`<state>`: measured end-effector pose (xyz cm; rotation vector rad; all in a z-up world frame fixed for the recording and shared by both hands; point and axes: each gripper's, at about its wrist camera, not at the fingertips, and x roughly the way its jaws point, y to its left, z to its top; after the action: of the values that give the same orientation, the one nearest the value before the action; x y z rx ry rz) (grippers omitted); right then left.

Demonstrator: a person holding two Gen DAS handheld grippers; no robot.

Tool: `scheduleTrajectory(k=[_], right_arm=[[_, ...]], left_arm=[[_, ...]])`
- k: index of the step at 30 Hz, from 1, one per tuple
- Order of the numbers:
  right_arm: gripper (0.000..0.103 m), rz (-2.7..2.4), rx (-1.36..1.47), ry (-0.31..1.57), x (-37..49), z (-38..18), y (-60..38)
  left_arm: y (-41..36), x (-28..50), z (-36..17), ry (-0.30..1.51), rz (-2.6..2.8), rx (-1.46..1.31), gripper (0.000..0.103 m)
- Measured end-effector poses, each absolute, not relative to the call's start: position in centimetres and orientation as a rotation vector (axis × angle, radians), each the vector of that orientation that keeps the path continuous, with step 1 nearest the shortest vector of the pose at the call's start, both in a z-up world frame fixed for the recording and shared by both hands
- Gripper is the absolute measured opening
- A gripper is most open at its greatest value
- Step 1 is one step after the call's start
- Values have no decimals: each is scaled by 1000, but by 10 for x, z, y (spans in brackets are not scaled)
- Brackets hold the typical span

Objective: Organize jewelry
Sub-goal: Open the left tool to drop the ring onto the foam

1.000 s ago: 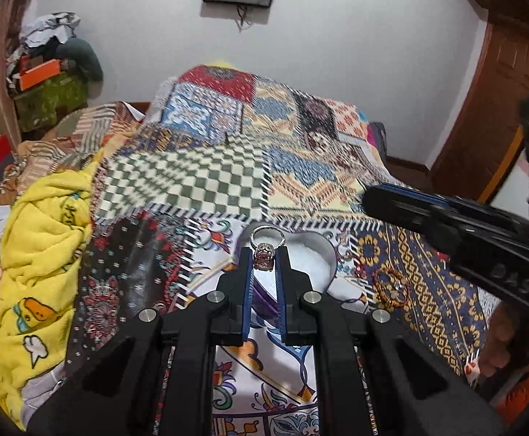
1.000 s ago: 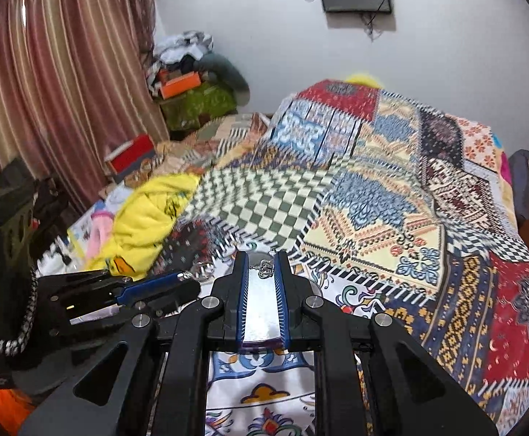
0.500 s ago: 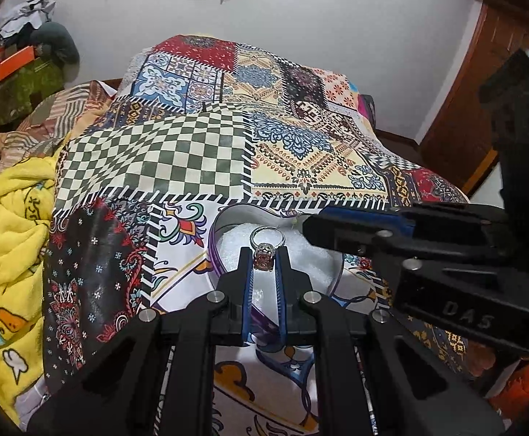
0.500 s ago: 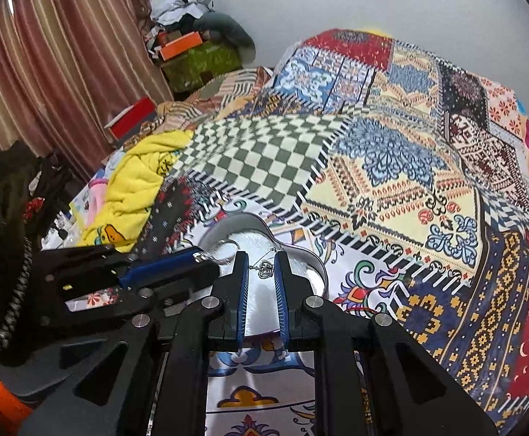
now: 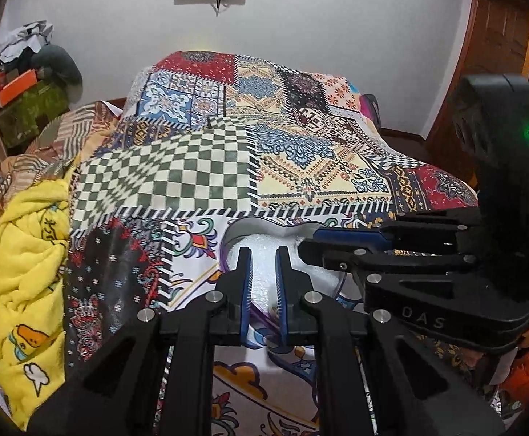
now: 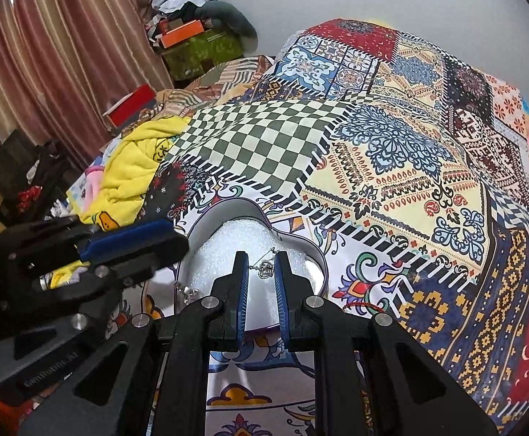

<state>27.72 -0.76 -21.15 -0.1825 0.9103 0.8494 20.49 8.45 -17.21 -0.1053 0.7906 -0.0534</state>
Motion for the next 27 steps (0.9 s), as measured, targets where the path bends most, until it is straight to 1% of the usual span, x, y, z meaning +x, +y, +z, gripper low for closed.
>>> scheduleTrajectory(k=[1,3,4,5,6,7,8,18,22,27], right_arm=[[14,844,-194,905,276,-211,-7],[24,838,-205,895,274,-210,-7],[28,833,-207,888,273,-209,-8],[35,829,-207,878,271,-207,-9],[40,826,-207,872,270,-206,-10],[41,821,-208,863,269,-205,-11],[41,815,-211,855,268,-203,-12],[42,770,-197,807,253,-183,-34],[42,743,-187,793,245,-176,-49],[42,686,-162,795,240,-173,-79]], left_arm=[[85,204,-171,789,-47,-101,12],[86,201,-169,783,-31,-91,18],[87,200,-168,780,-24,-87,25],[88,198,-166,775,-17,-83,32],[89,196,-165,769,-9,-80,35],[90,195,-164,765,-1,-78,39],[90,193,-162,763,5,-78,40],[95,179,-149,756,45,-104,43],[88,172,-143,750,39,-105,47],[74,165,-137,750,15,-109,48]])
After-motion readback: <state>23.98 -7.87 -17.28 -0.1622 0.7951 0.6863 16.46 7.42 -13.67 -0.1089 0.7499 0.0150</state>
